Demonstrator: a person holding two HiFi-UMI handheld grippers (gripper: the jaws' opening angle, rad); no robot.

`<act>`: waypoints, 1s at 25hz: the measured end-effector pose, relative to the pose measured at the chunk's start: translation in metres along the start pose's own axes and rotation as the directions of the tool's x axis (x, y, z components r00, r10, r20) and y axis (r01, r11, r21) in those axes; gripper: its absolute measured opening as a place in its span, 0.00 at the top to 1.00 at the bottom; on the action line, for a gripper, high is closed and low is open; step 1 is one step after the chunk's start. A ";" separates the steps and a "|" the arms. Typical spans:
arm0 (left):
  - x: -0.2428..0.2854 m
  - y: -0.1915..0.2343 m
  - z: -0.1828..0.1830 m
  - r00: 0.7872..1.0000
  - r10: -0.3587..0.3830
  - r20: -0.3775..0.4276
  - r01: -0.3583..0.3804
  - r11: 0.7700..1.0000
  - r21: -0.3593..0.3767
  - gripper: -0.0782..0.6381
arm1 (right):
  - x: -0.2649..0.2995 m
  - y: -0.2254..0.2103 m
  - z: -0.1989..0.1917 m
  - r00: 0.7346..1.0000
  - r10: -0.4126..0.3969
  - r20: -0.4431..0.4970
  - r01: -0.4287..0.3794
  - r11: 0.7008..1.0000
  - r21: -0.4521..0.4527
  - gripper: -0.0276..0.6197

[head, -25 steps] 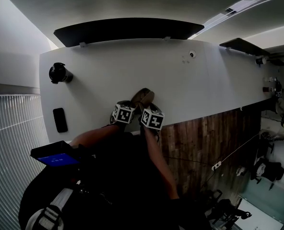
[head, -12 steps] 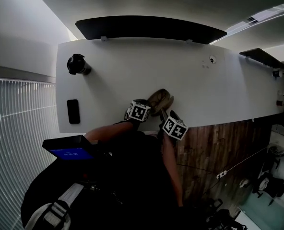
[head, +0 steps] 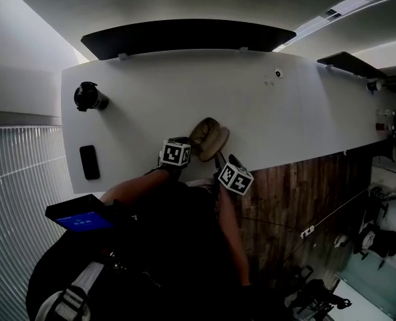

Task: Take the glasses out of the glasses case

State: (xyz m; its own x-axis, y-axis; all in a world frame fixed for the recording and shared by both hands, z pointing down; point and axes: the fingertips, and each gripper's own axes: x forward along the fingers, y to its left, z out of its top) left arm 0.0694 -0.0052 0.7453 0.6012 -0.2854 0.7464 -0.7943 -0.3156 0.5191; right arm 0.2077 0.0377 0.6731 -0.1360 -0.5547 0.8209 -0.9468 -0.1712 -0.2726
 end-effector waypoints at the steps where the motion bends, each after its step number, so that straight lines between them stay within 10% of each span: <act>1: 0.000 0.000 -0.001 1.000 -0.005 0.000 0.005 1.000 -0.008 0.84 | 0.001 -0.004 0.000 1.000 -0.009 0.001 0.009 1.000 0.001 0.56; 25: 0.005 0.001 -0.011 0.991 -0.038 -0.129 0.041 0.999 0.022 0.79 | 0.051 -0.040 0.023 0.993 -0.051 -0.106 0.023 0.969 -0.245 0.59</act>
State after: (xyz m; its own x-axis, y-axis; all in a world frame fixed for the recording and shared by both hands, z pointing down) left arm 0.0711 0.0027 0.7538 0.6143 -0.1537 0.7740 -0.7669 -0.3471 0.5398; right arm 0.2455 -0.0020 0.7141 -0.1180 -0.4559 0.8822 -0.9923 0.0210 -0.1219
